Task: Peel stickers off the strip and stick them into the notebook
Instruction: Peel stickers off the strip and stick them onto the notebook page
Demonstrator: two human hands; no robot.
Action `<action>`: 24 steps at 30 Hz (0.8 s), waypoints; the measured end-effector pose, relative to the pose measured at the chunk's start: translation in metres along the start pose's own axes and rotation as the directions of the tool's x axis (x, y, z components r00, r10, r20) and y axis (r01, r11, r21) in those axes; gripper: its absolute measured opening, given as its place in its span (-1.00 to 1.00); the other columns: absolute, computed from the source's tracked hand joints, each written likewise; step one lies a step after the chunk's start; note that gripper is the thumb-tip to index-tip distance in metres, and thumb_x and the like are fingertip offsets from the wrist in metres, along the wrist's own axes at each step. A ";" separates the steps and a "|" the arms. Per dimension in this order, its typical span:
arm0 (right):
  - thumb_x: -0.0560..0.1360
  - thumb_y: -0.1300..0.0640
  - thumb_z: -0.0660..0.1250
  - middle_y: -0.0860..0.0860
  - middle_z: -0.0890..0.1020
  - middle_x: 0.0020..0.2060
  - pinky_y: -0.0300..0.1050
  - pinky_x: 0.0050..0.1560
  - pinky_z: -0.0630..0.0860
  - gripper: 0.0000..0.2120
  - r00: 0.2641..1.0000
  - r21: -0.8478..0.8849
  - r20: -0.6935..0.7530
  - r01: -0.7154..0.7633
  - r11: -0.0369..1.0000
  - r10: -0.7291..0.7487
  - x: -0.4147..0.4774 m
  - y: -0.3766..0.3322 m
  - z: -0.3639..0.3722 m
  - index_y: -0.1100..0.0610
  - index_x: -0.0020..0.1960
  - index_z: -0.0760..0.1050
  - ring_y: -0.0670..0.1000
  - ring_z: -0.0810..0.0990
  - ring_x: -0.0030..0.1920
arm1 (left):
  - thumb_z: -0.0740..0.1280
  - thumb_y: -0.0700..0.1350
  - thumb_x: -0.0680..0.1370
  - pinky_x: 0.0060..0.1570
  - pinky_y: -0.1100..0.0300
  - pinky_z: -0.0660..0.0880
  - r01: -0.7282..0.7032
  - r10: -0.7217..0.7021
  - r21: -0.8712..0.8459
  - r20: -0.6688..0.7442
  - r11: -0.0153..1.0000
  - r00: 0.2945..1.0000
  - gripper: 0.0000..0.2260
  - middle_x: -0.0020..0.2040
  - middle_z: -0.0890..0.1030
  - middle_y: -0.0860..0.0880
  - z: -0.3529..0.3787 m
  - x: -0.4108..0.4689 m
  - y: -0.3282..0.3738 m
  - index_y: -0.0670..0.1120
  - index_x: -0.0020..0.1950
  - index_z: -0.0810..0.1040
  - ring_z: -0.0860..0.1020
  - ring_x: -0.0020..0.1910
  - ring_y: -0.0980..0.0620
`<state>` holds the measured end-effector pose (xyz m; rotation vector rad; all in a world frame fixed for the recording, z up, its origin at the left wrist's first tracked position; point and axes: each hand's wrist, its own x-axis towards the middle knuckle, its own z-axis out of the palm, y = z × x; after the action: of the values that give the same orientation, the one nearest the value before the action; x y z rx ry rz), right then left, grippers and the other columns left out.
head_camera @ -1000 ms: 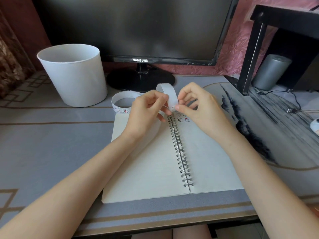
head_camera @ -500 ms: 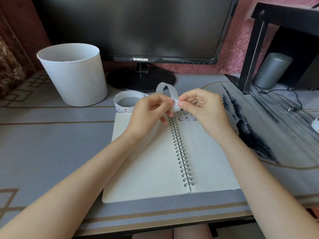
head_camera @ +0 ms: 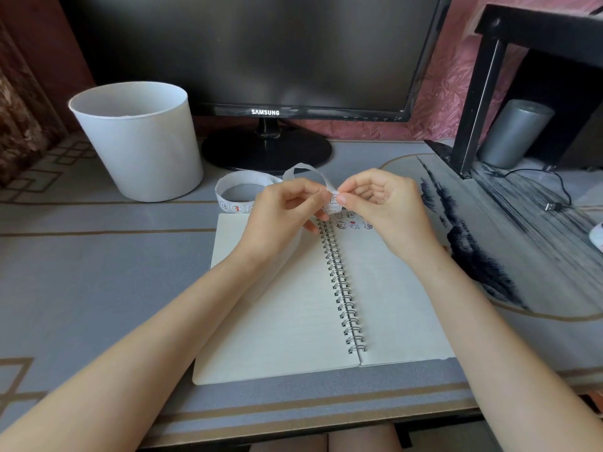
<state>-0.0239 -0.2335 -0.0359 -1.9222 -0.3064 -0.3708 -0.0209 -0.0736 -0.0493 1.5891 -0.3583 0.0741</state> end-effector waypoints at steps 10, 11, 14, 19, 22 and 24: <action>0.45 0.22 0.42 -0.12 0.56 -0.28 -0.40 -0.30 0.29 -0.97 0.999 -0.203 0.035 0.039 0.978 -0.032 -0.005 0.001 0.002 0.13 -0.13 0.58 -0.20 0.46 -0.35 | 0.30 -0.24 0.58 -0.34 0.25 0.54 0.037 -0.038 -0.011 -0.018 0.999 0.999 -0.85 -0.27 0.62 -0.08 0.001 -0.001 0.000 -0.25 -0.14 0.59 0.58 -0.32 0.07; 0.44 0.20 0.42 -0.11 0.55 -0.24 -0.38 -0.27 0.28 -0.97 0.998 -0.217 0.036 0.057 0.974 -0.050 -0.005 0.002 0.002 0.12 -0.14 0.58 -0.17 0.46 -0.32 | 0.30 -0.24 0.58 -0.34 0.25 0.54 0.042 -0.043 -0.012 -0.021 0.999 0.999 -0.85 -0.26 0.62 -0.08 0.002 -0.001 0.000 -0.28 -0.13 0.59 0.59 -0.31 0.07; 0.42 0.18 0.44 -0.08 0.52 -0.12 -0.35 -0.16 0.28 -0.93 0.994 -0.242 0.040 0.104 0.965 -0.097 -0.006 0.005 0.000 0.05 -0.17 0.57 -0.11 0.47 -0.16 | 0.30 -0.23 0.58 -0.33 0.22 0.53 0.055 -0.056 -0.024 -0.028 0.998 0.998 -0.83 -0.21 0.62 -0.16 0.001 -0.001 0.000 -0.33 -0.10 0.59 0.59 -0.29 0.06; 0.42 0.20 0.45 -0.09 0.48 -0.09 -0.42 -0.11 0.29 -0.92 0.988 -0.250 0.038 0.153 0.956 -0.149 -0.008 0.004 -0.001 0.05 -0.15 0.58 -0.14 0.42 -0.11 | 0.29 -0.23 0.58 -0.36 0.25 0.54 0.053 -0.054 -0.029 -0.023 0.998 0.998 -0.85 -0.16 0.61 -0.17 -0.001 0.000 0.003 -0.24 -0.15 0.59 0.60 -0.24 0.08; 0.42 0.22 0.43 -0.05 0.50 -0.09 -0.42 -0.12 0.30 -0.90 0.987 -0.196 0.036 0.162 0.967 -0.158 -0.010 -0.002 -0.001 0.04 -0.16 0.57 -0.12 0.43 -0.09 | 0.29 -0.24 0.58 -0.38 0.27 0.53 0.062 -0.064 -0.054 -0.036 0.997 0.997 -0.83 -0.19 0.60 -0.11 -0.002 0.000 0.003 -0.20 -0.20 0.58 0.60 -0.26 0.08; 0.43 0.23 0.42 -0.08 0.52 -0.14 -0.37 -0.17 0.32 -0.88 0.994 -0.106 0.018 0.106 0.989 -0.105 -0.011 -0.007 -0.003 0.03 -0.18 0.56 -0.12 0.46 -0.15 | 0.28 -0.25 0.58 -0.39 0.27 0.52 0.068 -0.070 -0.056 -0.048 0.996 0.996 -0.83 -0.20 0.60 -0.08 -0.003 0.001 0.003 -0.19 -0.20 0.57 0.59 -0.28 0.09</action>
<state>-0.0371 -0.2347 -0.0336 -2.0182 -0.4051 -0.4534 -0.0207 -0.0713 -0.0462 1.5413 -0.2644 0.0503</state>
